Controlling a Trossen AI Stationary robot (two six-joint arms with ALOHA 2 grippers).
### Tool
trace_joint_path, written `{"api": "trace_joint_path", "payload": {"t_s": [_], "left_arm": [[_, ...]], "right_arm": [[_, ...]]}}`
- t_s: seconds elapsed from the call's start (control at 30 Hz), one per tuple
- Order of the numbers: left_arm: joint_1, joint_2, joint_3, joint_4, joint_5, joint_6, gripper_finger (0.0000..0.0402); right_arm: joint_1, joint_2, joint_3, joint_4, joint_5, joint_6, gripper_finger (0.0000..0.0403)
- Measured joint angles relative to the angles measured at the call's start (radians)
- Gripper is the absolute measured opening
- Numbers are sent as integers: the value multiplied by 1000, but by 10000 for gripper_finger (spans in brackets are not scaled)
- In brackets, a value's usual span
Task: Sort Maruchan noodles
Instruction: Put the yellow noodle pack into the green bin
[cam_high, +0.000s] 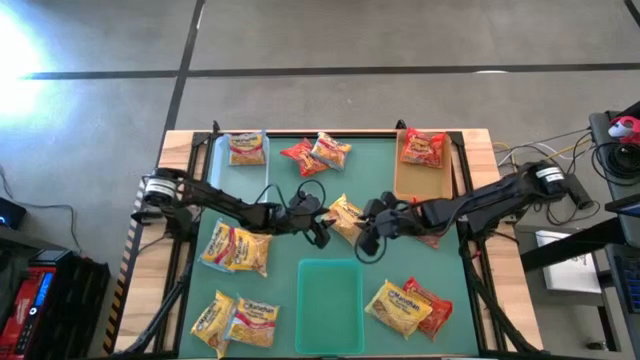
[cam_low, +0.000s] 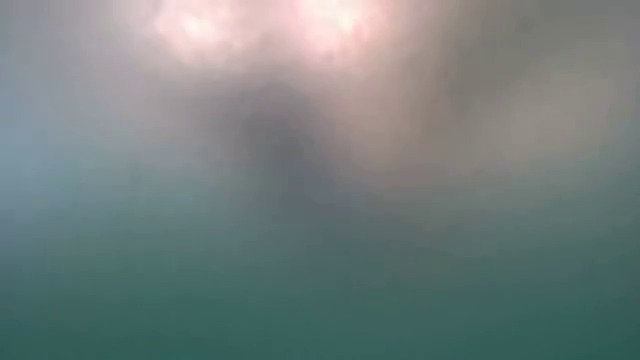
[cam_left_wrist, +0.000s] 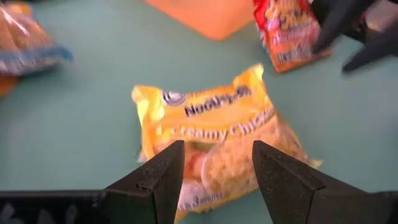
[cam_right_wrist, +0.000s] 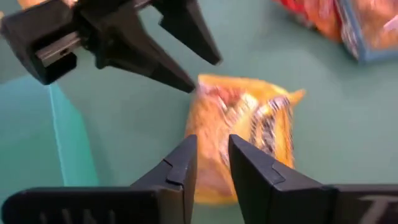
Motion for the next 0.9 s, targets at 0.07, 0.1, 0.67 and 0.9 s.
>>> {"api": "trace_joint_path", "payload": {"t_s": [0.07,0.1,0.67,0.9], "left_arm": [[7,13,3,-5,4,-19,174],[10,21,11,-3,6,-21,174],[27,81,112,-194,79,-10,174],[34,81,107,-292,79,-16,174]], "right_arm": [[-13,-21,0,-46,-37,40,104],[-16,-28,0,-60,-53,52,112],[-67,-25,0,-155,-80,87,175],[-103,-28,0,-162,-46,78,160]]}}
